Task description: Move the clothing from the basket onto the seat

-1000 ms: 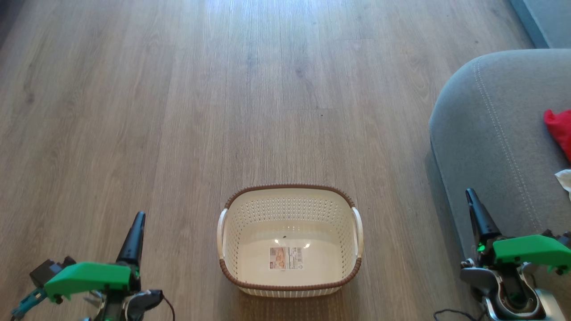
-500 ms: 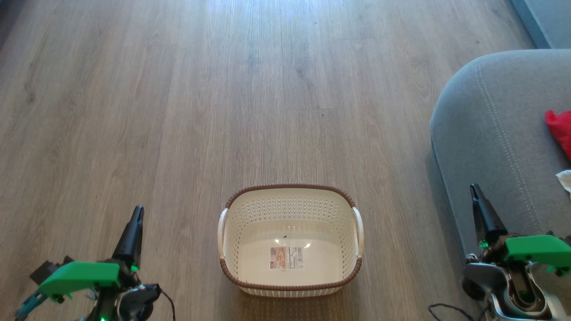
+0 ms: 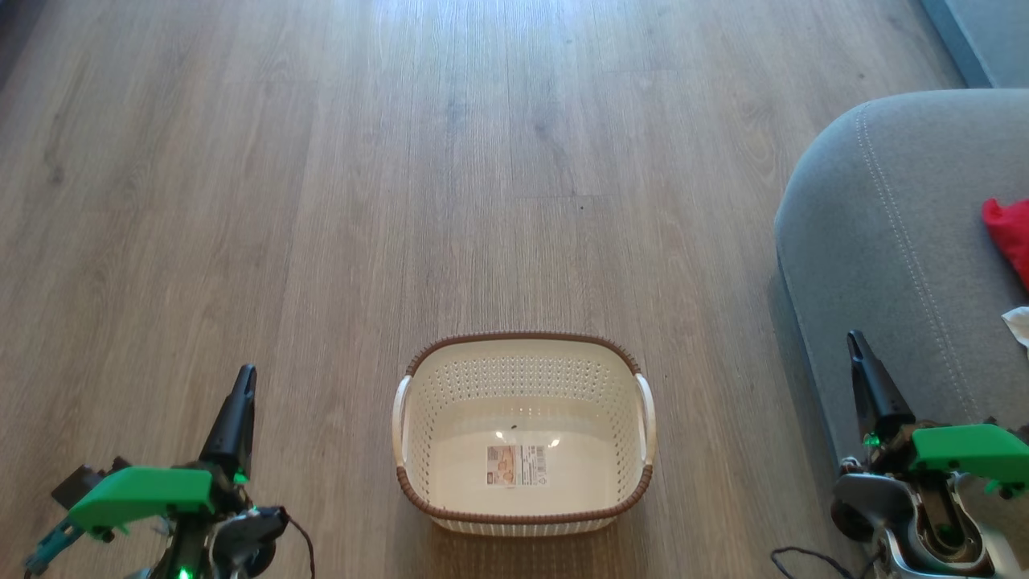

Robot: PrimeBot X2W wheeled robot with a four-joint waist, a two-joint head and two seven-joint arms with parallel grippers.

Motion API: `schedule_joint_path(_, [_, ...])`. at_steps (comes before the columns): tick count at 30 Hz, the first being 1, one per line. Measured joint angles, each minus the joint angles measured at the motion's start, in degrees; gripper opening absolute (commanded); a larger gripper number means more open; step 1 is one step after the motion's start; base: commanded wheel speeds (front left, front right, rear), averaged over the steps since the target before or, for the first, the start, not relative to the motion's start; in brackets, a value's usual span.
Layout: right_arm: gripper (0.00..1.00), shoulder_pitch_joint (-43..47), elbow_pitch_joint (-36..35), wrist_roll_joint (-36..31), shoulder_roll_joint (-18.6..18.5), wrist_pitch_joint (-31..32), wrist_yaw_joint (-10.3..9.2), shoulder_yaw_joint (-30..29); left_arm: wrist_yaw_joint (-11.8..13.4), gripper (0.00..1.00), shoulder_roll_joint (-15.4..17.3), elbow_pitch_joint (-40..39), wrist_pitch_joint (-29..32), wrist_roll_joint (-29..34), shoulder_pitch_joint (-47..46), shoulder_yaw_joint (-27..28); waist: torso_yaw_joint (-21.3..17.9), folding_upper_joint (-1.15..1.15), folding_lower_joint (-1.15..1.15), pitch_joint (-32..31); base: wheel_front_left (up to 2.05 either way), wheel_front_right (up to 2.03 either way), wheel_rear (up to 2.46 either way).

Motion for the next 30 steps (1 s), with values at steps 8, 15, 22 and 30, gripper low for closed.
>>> schedule_joint_path(8, [0.0, 0.0, 0.0, 0.0, 0.0, 0.0, 0.0, 0.0, 0.0, 0.0, 0.0, 0.0, 0.0, 0.0, 0.0, 0.0, 0.0, 0.0, 0.0, 0.0, 0.0, 0.0, 0.0])
schedule_joint_path(15, [0.0, 0.0, 0.0, 0.0, 0.1, 0.0, 0.0, 0.0, 0.0, 0.0, 0.0, 0.0, 0.0, 0.0, 0.0, 0.0, 0.0, 0.0, 0.0, 0.0, 0.0, 0.0, 0.0])
schedule_joint_path(22, [0.0, 0.0, 0.0, 0.0, 0.1, 0.0, 0.0, 0.0, 0.0, 0.0, 0.0, 0.0, 0.0, 0.0, 0.0, 0.0, 0.0, 0.0, 0.0, 0.0, 0.0, 0.0, 0.0])
schedule_joint_path(30, [0.0, 0.0, 0.0, 0.0, 0.1, 0.0, 0.0, 0.0, 0.0, 0.0, 0.0, 0.0, 0.0, 0.0, 0.0, 0.0, 0.0, 0.0, 0.0, 0.0, 0.0, 0.0, 0.0])
